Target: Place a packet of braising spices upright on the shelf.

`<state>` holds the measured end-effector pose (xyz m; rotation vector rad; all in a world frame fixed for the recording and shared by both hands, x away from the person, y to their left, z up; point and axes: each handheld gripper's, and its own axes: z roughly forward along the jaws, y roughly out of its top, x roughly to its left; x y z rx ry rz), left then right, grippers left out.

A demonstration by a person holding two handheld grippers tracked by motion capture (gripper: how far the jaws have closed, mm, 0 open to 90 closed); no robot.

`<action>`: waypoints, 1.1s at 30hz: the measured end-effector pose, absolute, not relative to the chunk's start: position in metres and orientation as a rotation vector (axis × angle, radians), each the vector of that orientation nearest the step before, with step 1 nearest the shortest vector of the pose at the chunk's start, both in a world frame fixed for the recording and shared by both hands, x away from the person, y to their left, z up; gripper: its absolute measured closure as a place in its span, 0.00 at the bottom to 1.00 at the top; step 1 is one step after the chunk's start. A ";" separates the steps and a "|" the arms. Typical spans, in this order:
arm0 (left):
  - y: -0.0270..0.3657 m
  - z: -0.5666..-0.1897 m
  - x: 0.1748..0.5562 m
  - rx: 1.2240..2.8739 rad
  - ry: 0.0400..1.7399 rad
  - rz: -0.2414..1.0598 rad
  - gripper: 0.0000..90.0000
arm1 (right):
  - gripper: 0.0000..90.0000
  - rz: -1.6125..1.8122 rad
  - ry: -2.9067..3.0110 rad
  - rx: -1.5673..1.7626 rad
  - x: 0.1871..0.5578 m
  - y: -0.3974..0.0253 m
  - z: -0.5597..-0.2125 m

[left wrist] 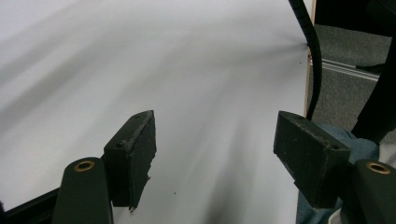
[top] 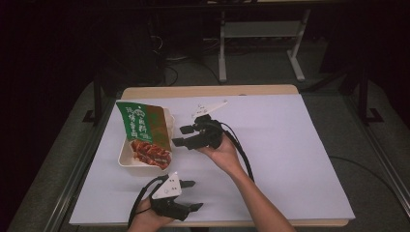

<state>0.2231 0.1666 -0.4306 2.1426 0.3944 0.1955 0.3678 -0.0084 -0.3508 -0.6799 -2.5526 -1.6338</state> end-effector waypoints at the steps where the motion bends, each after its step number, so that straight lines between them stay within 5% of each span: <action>1: 0.167 -0.431 0.223 2.143 0.395 0.196 0.32 | 0.44 -1.632 -2.552 -0.685 0.367 -0.011 -0.350; 33: 0.169 -0.432 0.227 2.139 0.427 0.190 0.30 | 0.39 -1.569 -2.616 -0.841 0.346 -0.102 -0.361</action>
